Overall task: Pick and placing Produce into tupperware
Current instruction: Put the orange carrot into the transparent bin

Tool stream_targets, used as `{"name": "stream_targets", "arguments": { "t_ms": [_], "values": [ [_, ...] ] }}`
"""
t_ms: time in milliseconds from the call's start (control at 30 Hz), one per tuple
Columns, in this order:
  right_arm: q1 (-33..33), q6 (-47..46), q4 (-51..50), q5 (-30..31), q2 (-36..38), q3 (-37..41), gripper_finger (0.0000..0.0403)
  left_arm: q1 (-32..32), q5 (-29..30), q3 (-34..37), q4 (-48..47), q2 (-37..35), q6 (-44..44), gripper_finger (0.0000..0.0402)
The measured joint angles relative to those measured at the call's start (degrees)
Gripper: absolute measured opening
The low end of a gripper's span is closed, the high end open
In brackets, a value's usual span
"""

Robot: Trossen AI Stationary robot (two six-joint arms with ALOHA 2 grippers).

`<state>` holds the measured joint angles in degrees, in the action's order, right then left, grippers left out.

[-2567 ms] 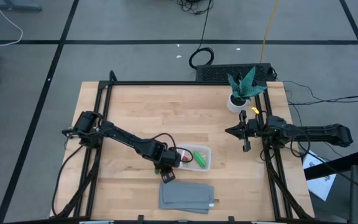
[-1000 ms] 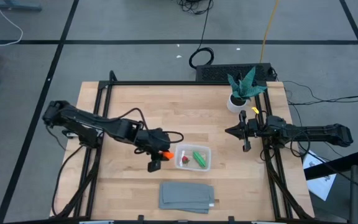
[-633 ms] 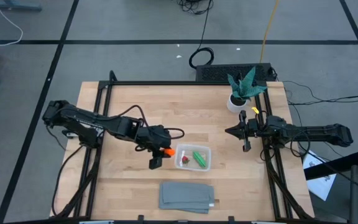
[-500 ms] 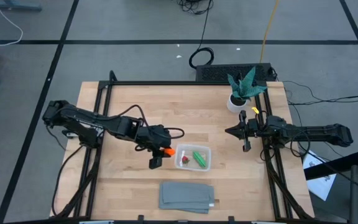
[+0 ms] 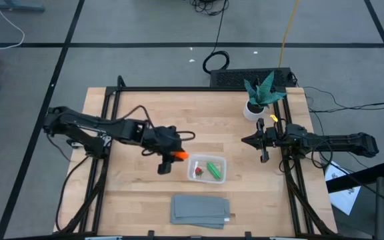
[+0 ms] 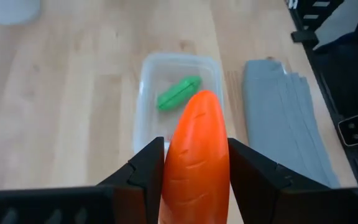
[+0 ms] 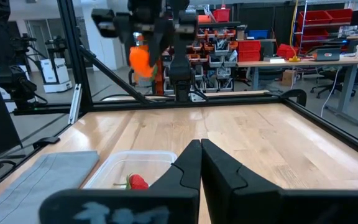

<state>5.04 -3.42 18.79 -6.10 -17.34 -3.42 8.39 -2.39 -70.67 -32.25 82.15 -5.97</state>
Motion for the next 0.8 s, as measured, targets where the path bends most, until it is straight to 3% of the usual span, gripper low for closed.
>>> {"name": "stream_targets", "arguments": {
  "t_ms": [400, 667, 800],
  "values": [
    [0.00, 0.02, -0.70, -0.01, -0.06, 0.00, 0.0000, -3.42, 0.01, 0.00, -0.31, -9.25, 10.85, 0.0150],
    [-0.02, 0.02, -0.96, -0.01, -0.04, 0.00, 0.0000, -5.94, 0.05, 0.12, -4.54, -15.07, 12.42, 0.0150],
    [-0.01, 0.02, -0.93, 0.00, -0.04, -0.01, 0.0000, -6.61, -0.05, 3.48, -3.30, -18.19, 14.53, 0.0150]
  ]
}}
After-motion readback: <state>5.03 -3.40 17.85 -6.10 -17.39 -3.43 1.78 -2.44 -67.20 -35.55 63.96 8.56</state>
